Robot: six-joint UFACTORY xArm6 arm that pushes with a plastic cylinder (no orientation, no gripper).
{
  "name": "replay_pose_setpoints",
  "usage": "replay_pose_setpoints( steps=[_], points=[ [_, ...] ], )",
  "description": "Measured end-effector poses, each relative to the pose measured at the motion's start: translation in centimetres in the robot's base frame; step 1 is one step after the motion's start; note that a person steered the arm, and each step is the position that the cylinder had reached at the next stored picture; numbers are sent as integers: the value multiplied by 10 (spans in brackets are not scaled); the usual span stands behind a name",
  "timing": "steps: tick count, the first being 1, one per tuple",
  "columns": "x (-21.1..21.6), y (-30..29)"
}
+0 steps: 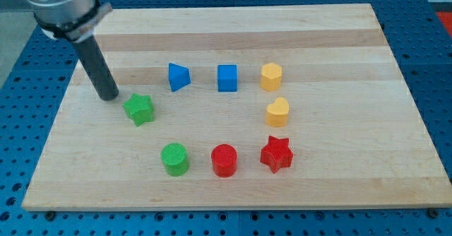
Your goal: Move the green star above the green circle
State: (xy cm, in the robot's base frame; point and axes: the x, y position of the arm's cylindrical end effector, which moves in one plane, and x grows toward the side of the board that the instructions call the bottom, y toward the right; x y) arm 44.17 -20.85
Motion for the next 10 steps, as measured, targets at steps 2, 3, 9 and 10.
replay_pose_setpoints(
  steps=[2, 3, 9, 10],
  points=[
    [13, 14],
    [14, 18],
    [38, 32],
    [38, 44]
  ],
)
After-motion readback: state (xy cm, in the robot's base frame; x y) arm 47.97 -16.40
